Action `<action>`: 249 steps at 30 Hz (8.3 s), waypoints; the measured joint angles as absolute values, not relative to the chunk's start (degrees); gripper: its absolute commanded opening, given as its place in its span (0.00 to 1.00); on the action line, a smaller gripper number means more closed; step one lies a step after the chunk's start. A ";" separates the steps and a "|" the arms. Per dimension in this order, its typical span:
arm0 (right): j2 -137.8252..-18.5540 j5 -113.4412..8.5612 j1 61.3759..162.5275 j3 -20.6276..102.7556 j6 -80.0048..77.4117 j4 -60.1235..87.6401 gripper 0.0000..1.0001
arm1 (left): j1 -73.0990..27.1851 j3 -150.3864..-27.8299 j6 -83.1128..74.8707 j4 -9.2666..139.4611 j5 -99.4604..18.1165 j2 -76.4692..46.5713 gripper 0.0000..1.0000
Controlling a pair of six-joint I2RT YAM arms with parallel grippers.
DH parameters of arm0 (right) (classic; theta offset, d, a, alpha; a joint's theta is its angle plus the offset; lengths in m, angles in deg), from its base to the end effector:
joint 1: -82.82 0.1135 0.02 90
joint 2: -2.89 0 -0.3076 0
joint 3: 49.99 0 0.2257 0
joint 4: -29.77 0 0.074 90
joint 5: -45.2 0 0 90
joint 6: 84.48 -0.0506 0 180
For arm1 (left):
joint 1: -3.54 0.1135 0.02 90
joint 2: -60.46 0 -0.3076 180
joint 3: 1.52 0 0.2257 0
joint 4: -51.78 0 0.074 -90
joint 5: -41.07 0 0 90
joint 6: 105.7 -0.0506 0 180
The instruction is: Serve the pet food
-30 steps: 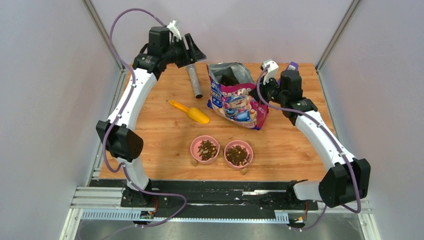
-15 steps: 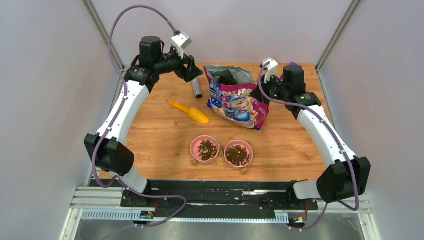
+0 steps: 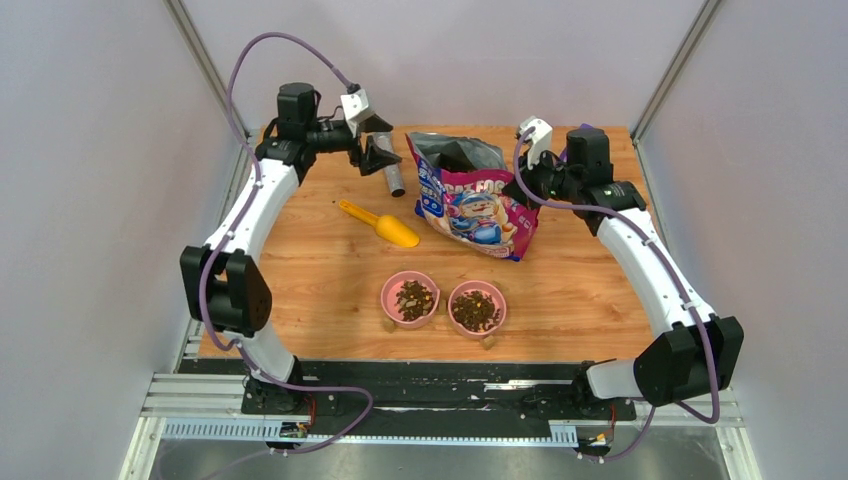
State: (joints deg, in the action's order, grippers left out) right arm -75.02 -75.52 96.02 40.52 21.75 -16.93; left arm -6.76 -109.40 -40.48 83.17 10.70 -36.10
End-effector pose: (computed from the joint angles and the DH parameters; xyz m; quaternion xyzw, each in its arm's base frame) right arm 0.2600 0.0875 0.3976 -0.3364 0.7923 0.2220 0.4580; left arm 0.3562 -0.1091 0.4292 0.4860 0.5921 -0.3415 0.5446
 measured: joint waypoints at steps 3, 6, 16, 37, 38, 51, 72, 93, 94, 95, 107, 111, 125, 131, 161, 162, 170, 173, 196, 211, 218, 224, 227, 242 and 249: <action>-74.91 -76.61 95.71 40.61 23.12 -17.44 0.00 | -6.54 -109.78 -41.24 80.44 15.01 -39.75 0.84; -74.56 -77.75 95.32 40.61 24.35 -18.22 0.00 | -6.54 -109.62 -38.31 74.12 18.18 -43.48 0.84; -74.30 -80.66 93.79 40.85 25.64 -19.58 0.00 | -8.05 -108.38 -7.30 32.24 26.62 -52.44 0.80; -76.46 -81.60 92.50 43.82 26.23 -21.22 0.00 | -10.43 -108.90 18.10 3.02 29.04 -62.02 0.00; -76.46 -81.29 92.43 43.89 26.14 -21.17 0.00 | -10.28 -107.66 17.82 3.02 27.95 -61.38 0.00; -79.83 -81.29 89.98 48.43 24.22 -23.25 0.00 | -10.94 -100.36 -10.38 51.69 12.01 -43.75 0.00; -81.03 -82.64 87.93 51.62 31.56 -25.52 0.66 | -11.07 -108.22 -33.74 87.32 15.66 -40.16 0.03; -88.66 -77.49 107.62 62.31 33.05 -22.31 1.00 | -13.56 -108.84 -35.58 85.18 20.47 -41.80 0.46; -89.20 -76.50 108.21 62.73 33.33 -22.29 1.00 | -13.78 -108.95 -35.58 84.68 20.69 -42.17 0.41; -89.79 -75.45 108.80 63.19 33.75 -22.33 1.00 | -13.95 -108.95 -35.58 84.30 20.80 -42.41 0.38; -93.88 -69.53 110.51 66.44 43.04 -25.02 0.87 | -12.99 -109.38 -42.90 86.95 22.11 -42.92 0.00; -93.88 -70.89 110.53 67.12 46.14 -28.54 0.80 | -12.34 -109.65 -44.65 88.85 23.49 -43.07 0.00; -92.66 -65.38 111.34 64.82 50.84 -31.75 0.31 | -11.57 -112.71 -46.09 92.35 25.35 -44.99 0.00; -90.82 -62.97 111.51 62.53 51.32 -30.46 0.27 | -11.59 -113.01 -46.07 92.41 25.92 -45.32 0.00; -77.51 -68.68 97.33 53.39 52.13 -32.58 0.00 | -11.05 -109.23 -32.43 82.53 21.98 -43.94 0.00; -77.47 -69.18 97.20 53.39 52.13 -32.80 0.00 | -11.05 -108.75 -32.45 82.23 21.85 -43.61 0.00; -78.25 -77.86 96.10 59.32 46.45 -36.82 0.66 | -9.76 -105.73 -30.42 77.33 22.24 -41.98 0.33; -79.72 -81.42 97.22 63.71 41.53 -36.10 0.71 | -8.66 -105.73 -28.15 74.82 22.64 -41.98 0.35; -101.66 -82.73 113.52 79.08 31.28 -30.20 0.76 | -8.36 -107.35 -32.41 76.89 27.58 -41.98 0.00; -99.69 -83.89 113.11 85.22 28.98 -26.55 0.64 | -7.99 -109.27 -38.46 84.65 27.53 -41.98 0.00; -105.99 -83.43 113.02 87.69 31.91 -30.49 0.38 | -7.81 -109.47 -41.46 86.82 27.86 -41.98 0.04; -109.53 -82.05 113.11 90.35 35.65 -37.06 0.32 | -7.77 -110.61 -46.86 92.00 27.88 -41.95 0.05; -109.57 -81.27 113.44 90.51 37.27 -38.81 0.26 | -7.72 -111.09 -48.85 93.94 27.56 -41.93 0.05; -109.97 -73.75 117.30 90.55 40.81 -39.84 0.02 | -7.53 -111.72 -52.10 98.07 26.77 -41.76 0.15; -110.08 -71.72 117.81 89.92 41.99 -38.99 0.00 | -7.00 -112.03 -52.34 98.34 26.18 -41.71 0.00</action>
